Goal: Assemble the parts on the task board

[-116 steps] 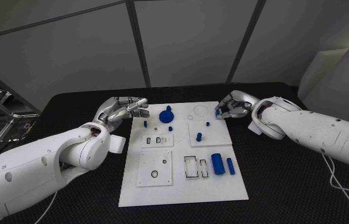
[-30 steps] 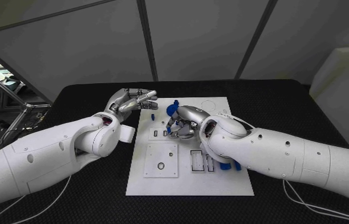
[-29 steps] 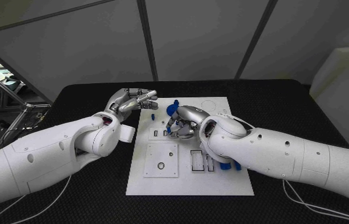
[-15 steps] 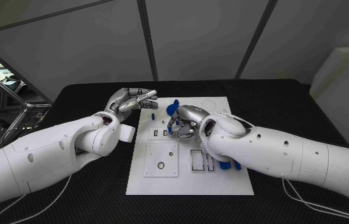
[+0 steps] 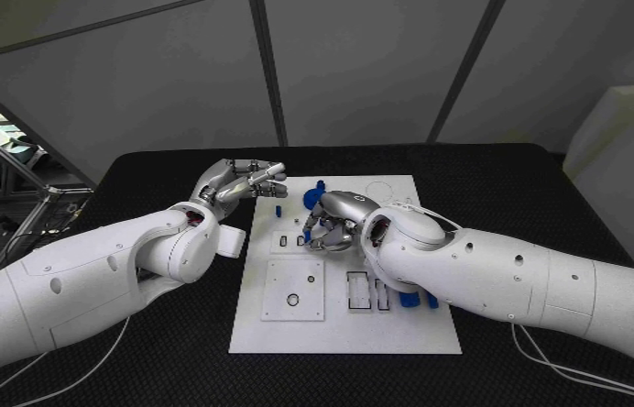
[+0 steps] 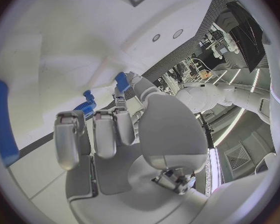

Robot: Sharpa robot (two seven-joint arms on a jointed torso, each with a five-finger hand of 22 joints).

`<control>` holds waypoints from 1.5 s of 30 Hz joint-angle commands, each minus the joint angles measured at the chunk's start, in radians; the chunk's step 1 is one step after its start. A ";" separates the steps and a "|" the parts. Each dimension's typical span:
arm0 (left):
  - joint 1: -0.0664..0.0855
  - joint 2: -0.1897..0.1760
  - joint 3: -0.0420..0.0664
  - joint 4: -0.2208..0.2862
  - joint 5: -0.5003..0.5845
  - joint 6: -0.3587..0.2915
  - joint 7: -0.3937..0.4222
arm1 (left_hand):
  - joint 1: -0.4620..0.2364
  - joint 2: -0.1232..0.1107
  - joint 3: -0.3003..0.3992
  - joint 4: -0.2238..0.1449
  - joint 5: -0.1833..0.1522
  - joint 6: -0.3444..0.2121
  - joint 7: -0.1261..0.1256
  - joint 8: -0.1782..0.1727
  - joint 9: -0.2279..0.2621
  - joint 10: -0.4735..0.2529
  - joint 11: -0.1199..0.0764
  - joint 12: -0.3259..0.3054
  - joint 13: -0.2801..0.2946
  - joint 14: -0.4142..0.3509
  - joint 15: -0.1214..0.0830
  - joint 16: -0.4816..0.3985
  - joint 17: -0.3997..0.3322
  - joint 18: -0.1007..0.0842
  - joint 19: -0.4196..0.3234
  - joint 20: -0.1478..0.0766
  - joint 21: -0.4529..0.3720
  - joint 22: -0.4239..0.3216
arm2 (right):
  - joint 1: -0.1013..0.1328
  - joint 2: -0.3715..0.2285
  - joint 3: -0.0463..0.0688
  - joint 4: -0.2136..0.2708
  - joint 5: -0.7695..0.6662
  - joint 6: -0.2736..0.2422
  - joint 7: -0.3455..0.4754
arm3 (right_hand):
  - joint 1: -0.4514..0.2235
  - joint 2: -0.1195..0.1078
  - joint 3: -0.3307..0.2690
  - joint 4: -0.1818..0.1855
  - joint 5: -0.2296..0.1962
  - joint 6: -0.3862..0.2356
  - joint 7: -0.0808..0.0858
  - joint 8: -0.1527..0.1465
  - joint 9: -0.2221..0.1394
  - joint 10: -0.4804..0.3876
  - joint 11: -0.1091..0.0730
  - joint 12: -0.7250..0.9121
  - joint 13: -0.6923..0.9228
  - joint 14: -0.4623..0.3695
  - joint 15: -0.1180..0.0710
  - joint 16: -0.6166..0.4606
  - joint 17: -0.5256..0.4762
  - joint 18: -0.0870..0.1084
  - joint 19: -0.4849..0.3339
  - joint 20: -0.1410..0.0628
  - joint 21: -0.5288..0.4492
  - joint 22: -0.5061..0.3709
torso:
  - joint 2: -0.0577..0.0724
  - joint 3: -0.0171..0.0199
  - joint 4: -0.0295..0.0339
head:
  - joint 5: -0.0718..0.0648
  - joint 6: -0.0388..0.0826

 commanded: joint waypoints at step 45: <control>0.005 -0.016 0.002 0.014 -0.228 0.103 -0.264 | -0.027 0.084 -0.042 0.001 -0.052 0.128 -0.063 0.022 0.035 0.207 -0.086 0.055 0.047 0.315 -0.115 0.335 0.278 -0.014 0.267 -0.109 0.221 0.105 | 0.015 -0.180 0.023 0.127 0.266 -0.065 0.304 | 0.127 -0.076 -0.184 0.192 -0.157 -0.156 0.033 0.026 -0.013 -0.054 0.029 -0.096 -0.009 0.027 0.023 -0.096 -0.059 0.040 -0.014 0.024 -0.111 0.076 | -0.014 0.0033 0.0040 | 0.008 -0.002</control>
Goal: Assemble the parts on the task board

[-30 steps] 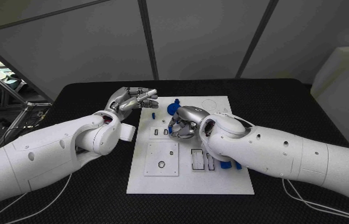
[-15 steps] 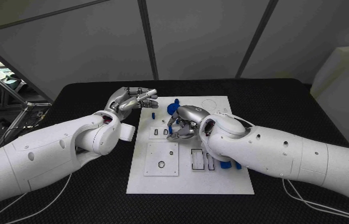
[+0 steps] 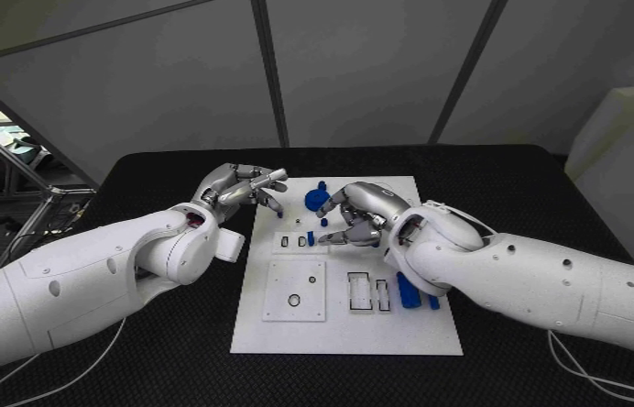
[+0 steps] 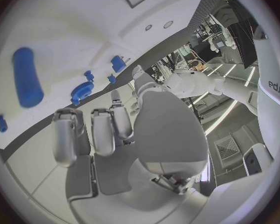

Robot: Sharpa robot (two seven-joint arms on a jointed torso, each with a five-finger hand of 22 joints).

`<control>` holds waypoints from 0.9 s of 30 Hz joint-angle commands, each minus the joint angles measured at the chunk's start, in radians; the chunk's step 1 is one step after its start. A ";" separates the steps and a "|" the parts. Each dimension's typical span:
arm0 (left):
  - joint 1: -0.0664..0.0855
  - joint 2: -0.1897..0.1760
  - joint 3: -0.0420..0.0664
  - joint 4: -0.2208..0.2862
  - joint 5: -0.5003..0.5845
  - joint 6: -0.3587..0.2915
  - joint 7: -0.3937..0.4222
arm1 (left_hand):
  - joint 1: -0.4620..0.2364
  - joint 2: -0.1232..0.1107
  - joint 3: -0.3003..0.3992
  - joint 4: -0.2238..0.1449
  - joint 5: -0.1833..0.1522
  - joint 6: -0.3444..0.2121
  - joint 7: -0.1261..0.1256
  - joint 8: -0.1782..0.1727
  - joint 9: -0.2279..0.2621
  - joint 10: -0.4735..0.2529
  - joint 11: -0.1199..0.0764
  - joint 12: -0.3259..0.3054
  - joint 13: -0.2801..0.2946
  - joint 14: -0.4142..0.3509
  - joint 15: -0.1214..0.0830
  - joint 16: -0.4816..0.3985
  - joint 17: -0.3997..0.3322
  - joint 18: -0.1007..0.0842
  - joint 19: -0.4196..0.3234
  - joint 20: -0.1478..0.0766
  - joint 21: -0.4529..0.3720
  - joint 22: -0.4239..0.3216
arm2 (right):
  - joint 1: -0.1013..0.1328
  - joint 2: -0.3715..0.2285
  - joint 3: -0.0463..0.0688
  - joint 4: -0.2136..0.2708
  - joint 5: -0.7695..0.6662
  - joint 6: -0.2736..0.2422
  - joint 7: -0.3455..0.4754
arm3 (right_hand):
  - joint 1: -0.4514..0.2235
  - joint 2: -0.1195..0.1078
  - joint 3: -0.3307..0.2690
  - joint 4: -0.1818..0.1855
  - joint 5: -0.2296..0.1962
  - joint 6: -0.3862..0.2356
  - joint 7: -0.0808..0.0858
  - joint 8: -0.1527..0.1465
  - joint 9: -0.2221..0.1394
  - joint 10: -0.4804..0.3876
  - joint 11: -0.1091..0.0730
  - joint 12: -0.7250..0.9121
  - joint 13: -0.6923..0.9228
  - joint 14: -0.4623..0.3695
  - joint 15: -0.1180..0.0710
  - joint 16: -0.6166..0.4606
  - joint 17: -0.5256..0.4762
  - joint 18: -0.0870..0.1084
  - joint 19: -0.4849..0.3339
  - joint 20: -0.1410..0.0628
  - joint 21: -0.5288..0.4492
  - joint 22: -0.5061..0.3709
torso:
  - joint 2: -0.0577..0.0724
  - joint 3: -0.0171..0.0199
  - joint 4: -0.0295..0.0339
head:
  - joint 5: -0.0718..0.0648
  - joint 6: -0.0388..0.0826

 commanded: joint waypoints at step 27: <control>0.201 0.232 -0.084 -0.144 -0.784 0.433 -0.865 | -0.137 -0.005 -0.075 0.192 -0.124 -0.047 -0.075 0.210 0.634 0.241 -0.082 1.068 1.294 0.132 -0.070 1.139 1.155 -0.114 0.197 -0.073 0.789 0.946 | 0.111 -0.230 0.032 0.011 0.455 0.093 0.121 | -0.025 0.033 0.006 -0.065 0.004 0.052 -0.011 -0.024 -0.009 -0.087 -0.013 -0.183 -0.165 -0.002 -0.011 -0.170 -0.185 0.053 -0.105 -0.015 -0.173 -0.102 | -0.066 0.0171 -0.0065 | 0.037 -0.046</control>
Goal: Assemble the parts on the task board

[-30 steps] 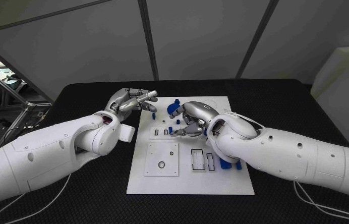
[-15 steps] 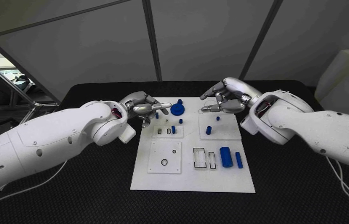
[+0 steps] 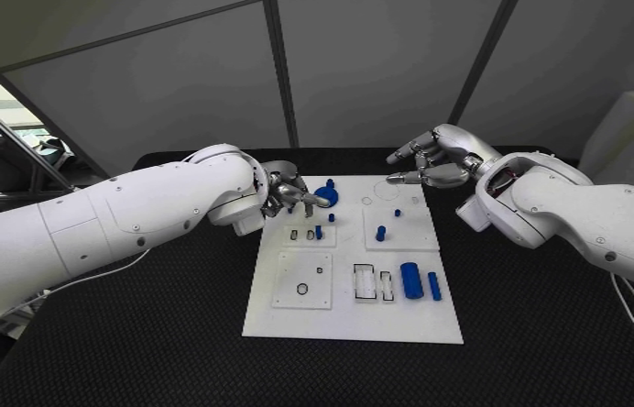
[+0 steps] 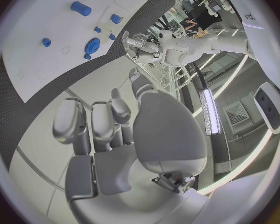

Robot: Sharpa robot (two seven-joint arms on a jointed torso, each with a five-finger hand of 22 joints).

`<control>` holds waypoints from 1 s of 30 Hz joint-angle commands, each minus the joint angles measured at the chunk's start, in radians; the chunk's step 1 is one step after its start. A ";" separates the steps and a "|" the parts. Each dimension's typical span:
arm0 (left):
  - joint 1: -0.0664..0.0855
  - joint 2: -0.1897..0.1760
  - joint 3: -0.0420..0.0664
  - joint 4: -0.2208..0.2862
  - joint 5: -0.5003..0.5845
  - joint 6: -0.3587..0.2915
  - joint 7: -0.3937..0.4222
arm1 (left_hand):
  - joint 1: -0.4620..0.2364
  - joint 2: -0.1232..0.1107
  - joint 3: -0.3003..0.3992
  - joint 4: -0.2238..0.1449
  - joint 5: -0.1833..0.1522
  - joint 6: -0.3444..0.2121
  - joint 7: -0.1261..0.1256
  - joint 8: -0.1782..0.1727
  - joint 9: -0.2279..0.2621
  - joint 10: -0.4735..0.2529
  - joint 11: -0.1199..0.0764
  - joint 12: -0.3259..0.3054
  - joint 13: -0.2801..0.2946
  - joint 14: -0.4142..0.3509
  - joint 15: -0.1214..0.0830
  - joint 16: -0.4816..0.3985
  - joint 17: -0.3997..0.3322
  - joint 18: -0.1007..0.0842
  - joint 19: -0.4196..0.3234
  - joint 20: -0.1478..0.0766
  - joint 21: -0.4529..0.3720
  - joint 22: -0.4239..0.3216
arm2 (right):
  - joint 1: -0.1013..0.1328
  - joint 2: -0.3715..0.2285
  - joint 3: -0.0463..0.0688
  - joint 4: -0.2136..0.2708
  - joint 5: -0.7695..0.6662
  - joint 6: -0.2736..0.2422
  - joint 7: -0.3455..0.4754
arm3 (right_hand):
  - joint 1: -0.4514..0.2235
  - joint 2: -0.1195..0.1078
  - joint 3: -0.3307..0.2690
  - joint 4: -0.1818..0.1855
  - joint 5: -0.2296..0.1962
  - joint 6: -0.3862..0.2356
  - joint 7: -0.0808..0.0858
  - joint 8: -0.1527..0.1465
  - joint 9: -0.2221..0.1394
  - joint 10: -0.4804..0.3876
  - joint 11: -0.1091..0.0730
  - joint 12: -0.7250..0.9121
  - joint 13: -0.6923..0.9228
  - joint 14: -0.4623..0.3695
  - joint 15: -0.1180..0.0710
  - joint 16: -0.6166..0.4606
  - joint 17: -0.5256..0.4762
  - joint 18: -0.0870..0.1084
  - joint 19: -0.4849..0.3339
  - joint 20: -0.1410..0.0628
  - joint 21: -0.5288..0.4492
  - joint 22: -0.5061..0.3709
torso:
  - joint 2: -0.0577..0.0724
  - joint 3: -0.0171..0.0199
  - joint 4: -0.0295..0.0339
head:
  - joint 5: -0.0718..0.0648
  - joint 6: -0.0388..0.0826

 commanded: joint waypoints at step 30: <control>0.017 0.165 -0.030 -0.154 -0.135 0.235 -0.190 | -0.014 -0.015 0.001 0.053 0.010 -0.022 -0.006 0.007 0.165 0.031 -0.008 0.070 0.172 0.093 -0.009 0.019 0.234 -0.020 0.023 -0.002 0.033 0.062 | 0.002 0.030 0.001 -0.036 -0.021 0.004 -0.049 | -0.012 0.005 -0.001 -0.010 0.014 -0.010 0.003 -0.009 -0.002 0.000 0.002 -0.003 -0.002 0.008 -0.003 -0.008 0.000 0.016 0.001 -0.002 -0.011 -0.006 | -0.001 -0.0002 0.0019 | 0.001 -0.019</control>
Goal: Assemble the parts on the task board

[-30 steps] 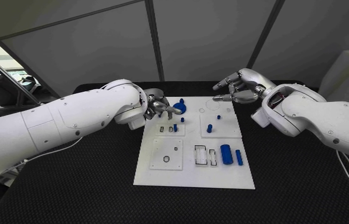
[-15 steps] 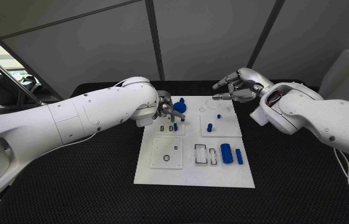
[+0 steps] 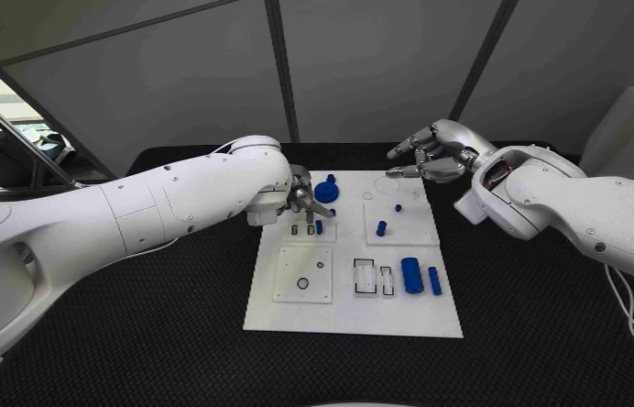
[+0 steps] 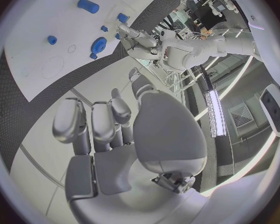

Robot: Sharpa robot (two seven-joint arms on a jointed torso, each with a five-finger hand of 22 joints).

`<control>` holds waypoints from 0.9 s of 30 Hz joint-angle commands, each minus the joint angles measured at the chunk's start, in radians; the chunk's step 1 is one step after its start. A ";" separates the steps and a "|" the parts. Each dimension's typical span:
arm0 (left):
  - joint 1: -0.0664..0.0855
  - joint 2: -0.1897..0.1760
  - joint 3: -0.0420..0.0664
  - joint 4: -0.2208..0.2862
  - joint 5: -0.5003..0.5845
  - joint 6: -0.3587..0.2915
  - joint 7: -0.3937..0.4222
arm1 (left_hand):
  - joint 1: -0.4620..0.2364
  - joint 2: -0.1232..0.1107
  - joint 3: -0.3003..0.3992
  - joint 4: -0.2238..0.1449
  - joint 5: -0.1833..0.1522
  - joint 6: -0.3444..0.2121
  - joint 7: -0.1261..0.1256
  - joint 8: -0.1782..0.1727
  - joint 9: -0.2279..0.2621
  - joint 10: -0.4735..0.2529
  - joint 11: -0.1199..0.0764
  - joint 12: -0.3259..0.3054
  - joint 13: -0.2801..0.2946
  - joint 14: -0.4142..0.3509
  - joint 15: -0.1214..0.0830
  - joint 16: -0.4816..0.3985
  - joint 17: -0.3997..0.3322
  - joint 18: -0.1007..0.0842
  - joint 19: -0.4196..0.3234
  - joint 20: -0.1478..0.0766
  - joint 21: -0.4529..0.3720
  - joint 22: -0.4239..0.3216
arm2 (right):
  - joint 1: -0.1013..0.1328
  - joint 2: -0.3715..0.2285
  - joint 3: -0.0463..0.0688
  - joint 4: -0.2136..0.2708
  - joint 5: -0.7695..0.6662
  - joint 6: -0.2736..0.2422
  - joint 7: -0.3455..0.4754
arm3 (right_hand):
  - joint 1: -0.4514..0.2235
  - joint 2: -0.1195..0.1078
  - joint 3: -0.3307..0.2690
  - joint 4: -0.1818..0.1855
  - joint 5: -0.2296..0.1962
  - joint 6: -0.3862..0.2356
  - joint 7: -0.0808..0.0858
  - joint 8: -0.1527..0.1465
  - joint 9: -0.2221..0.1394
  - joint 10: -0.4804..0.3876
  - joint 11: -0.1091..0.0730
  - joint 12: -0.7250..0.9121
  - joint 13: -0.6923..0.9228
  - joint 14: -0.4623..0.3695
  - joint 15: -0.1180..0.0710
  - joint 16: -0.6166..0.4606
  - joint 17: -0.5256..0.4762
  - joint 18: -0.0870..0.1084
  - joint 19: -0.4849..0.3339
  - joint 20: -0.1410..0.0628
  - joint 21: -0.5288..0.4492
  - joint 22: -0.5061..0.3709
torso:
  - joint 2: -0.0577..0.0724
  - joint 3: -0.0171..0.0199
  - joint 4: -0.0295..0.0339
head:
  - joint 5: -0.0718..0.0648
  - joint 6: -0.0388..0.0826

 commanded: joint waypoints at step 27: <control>0.002 0.015 -0.004 0.005 -0.015 0.076 -0.013 | 0.032 0.006 0.025 -0.009 0.028 -0.009 -0.002 -0.008 0.060 0.011 -0.008 0.054 0.178 0.091 -0.010 0.003 0.233 -0.018 -0.005 0.000 0.000 -0.001 | 0.002 0.014 0.001 -0.018 -0.006 0.026 -0.012 | -0.008 0.006 0.003 -0.008 0.012 -0.010 -0.001 -0.005 -0.001 0.000 0.002 -0.001 -0.001 0.006 0.001 -0.004 0.001 0.015 0.004 -0.002 -0.005 0.000 | 0.000 -0.0001 0.0007 | -0.002 -0.006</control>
